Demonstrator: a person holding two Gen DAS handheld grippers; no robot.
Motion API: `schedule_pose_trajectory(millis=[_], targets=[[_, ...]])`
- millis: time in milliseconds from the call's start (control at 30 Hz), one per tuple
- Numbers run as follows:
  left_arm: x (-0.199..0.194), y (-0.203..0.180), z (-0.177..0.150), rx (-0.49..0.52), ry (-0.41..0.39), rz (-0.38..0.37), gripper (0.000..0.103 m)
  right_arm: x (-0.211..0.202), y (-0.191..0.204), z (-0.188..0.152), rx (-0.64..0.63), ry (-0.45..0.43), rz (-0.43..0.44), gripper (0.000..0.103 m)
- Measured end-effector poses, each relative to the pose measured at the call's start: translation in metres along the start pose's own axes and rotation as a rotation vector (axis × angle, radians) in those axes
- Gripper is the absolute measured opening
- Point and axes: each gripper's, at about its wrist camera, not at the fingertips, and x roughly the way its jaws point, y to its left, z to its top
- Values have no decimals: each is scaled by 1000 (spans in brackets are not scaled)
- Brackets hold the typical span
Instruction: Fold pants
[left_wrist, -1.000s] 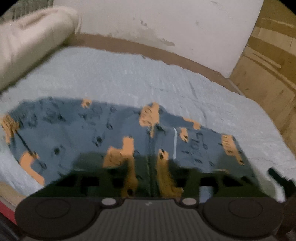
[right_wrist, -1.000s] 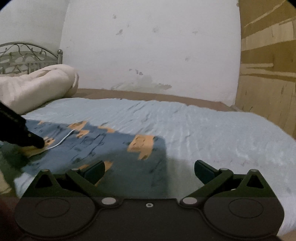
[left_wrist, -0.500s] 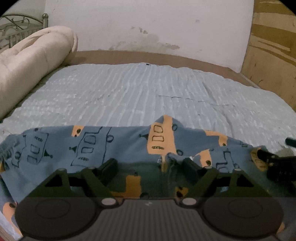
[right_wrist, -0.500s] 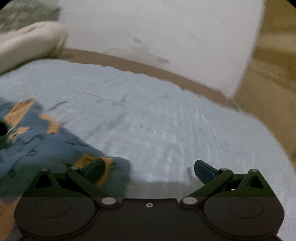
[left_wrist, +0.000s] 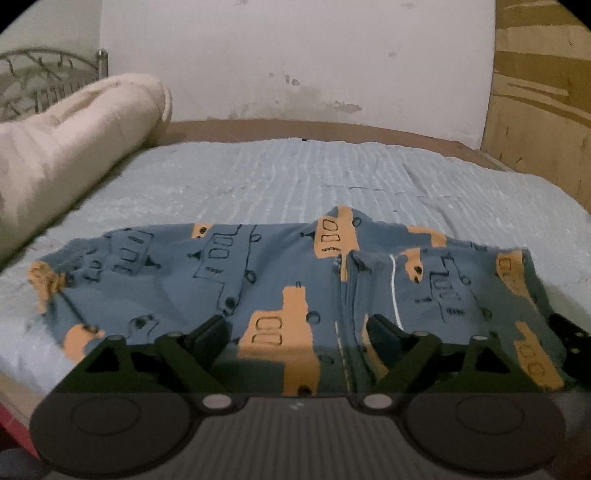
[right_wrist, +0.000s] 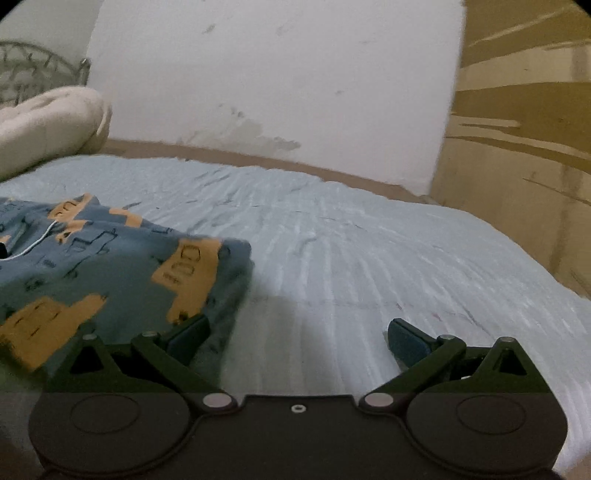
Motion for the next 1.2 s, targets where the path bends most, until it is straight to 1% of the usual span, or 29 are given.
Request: schedule_pose_trajectory(millis=[100, 200, 267, 300, 333, 367, 400, 433, 500, 667, 733, 833, 933, 967, 1000, 1033, 1100, 1200], targets=[[-10, -6, -8, 27, -23, 31, 90, -19, -1, -10, 19, -11, -15, 102], [-18, -10, -14, 57, -47, 51, 91, -30, 5, -17, -31, -42, -41, 102], [-25, -8, -15, 55, -49, 43, 92, -34, 10, -16, -61, -51, -56, 102], [-29, -4, -12, 52, -46, 31, 96, -39, 12, -13, -74, -53, -61, 102], [-33, 1, -9, 47, -49, 29, 99, -45, 12, -9, -72, -77, -63, 102], [-38, 8, -5, 37, -67, 42, 102, -54, 11, -6, -49, -136, -55, 102], [-43, 16, -2, 20, -94, 70, 102, -65, 9, -1, -13, -209, -31, 102], [-47, 26, 1, -1, -119, 100, 102, -71, 11, 4, 4, -254, -3, 102], [-52, 48, 8, -49, -147, 143, 102, -75, 21, 16, -17, -301, 51, 102], [-51, 104, 11, -220, -135, 224, 102, -53, 73, 42, -134, -283, 173, 102], [-49, 124, 9, -296, -124, 226, 102, -42, 94, 50, -171, -265, 200, 102], [-43, 145, 6, -379, -114, 198, 102, -24, 117, 60, -179, -231, 198, 102], [-33, 153, 4, -401, -142, 189, 102, -9, 131, 62, -151, -177, 207, 102], [-28, 154, 4, -399, -155, 199, 102, 0, 136, 58, -157, -145, 214, 102], [-22, 154, 5, -401, -156, 211, 102, 10, 142, 52, -181, -99, 218, 102], [-17, 153, 4, -406, -150, 213, 102, 18, 146, 45, -187, -77, 214, 102], [-9, 159, 2, -436, -139, 178, 102, 16, 143, 39, -152, -109, 211, 102], [-1, 163, -8, -500, -169, 82, 102, 9, 146, 35, -168, -140, 190, 102]])
